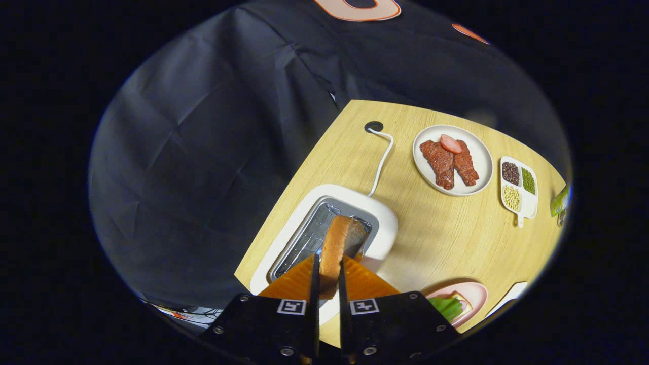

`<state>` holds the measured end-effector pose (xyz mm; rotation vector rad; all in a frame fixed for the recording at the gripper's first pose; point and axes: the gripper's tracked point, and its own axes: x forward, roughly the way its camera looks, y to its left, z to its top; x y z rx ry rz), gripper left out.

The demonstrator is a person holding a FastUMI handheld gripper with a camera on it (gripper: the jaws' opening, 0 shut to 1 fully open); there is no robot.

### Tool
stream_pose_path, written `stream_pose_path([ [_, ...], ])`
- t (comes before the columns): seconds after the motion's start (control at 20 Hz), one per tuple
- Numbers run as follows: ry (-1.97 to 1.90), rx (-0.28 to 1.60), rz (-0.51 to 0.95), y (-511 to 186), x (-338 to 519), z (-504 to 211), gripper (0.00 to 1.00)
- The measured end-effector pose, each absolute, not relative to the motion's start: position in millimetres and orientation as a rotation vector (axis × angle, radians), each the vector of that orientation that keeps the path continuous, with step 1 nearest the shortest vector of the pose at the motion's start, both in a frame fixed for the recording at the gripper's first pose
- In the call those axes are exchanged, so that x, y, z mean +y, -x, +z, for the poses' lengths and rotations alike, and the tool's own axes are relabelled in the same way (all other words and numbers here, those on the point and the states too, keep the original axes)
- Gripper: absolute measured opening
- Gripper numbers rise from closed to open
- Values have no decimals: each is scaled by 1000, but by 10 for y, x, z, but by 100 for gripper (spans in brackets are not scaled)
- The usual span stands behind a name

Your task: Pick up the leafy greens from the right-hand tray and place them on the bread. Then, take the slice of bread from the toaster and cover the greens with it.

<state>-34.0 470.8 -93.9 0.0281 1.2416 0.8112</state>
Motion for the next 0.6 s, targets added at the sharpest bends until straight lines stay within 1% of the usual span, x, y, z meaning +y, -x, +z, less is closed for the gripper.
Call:
stream_pose_path([
  [0.2,-67,1197,834,335,4682,-858,11],
  [0.6,-154,1131,885,354,4476,-585,10],
])
